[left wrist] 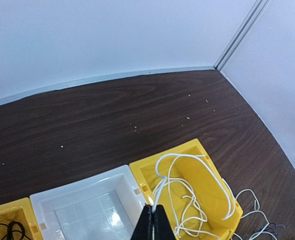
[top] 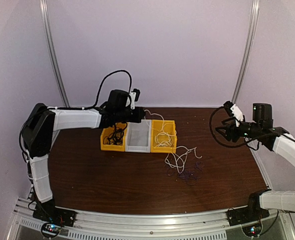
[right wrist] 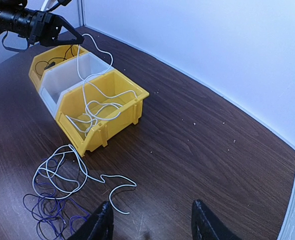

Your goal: Untangle the cables

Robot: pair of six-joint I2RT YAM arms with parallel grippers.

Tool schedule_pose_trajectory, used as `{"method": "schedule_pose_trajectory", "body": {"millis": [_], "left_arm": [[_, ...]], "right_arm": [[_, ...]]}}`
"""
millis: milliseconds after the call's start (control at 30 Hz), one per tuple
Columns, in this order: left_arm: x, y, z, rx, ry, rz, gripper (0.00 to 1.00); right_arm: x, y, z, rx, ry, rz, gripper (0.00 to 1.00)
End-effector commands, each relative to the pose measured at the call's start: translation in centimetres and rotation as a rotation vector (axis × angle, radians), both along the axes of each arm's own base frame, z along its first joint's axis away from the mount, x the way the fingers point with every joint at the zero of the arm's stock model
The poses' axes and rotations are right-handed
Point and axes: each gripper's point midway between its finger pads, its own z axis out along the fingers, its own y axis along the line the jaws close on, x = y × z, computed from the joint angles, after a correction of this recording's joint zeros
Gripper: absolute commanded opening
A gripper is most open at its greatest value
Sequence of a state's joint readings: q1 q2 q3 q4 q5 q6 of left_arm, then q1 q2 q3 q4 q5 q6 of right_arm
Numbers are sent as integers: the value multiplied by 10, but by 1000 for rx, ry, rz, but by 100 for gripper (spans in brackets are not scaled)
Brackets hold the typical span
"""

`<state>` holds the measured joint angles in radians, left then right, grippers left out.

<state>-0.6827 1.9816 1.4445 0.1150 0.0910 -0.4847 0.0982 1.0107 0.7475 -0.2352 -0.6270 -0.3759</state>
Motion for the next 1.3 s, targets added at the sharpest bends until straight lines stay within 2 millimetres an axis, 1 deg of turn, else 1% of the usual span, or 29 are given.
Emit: {"method": "schedule_pose_trajectory", "body": {"millis": [0,133,300,400,600,800,900,1000,1167,1267], "left_arm": [[21,14,19,-32,-17,45,0],[24,24,19,-37,-15,57,0],[19,17,9,-60,30,23,0],[13,5,6,-91,53,-23,0],[3,-25,-3,-82,54,-92,0],[-1,-50,-22,-78,81,-127,0],[-11,-69,-30,-60,81,-153,0],[-17,-85,-36,-49,83,-170,0],[-24,-101,-51,-24,88,-171,0],[-27,-106,-62,0,100,-163,0]], "right_arm": [[0,-6,3,-15,-31,-18,53],[0,-5,2,-16,-27,-10,53],[1,-4,-1,-18,-18,-1,53],[1,-4,-1,-24,-20,0,53],[0,-4,-3,-25,-15,2,53],[1,-5,-3,-27,-18,-6,53],[2,-7,-2,-34,-23,-17,54],[1,-8,-2,-33,-23,-19,53],[3,-8,-4,-36,-19,-22,53],[3,-9,-5,-38,-16,-24,53]]}}
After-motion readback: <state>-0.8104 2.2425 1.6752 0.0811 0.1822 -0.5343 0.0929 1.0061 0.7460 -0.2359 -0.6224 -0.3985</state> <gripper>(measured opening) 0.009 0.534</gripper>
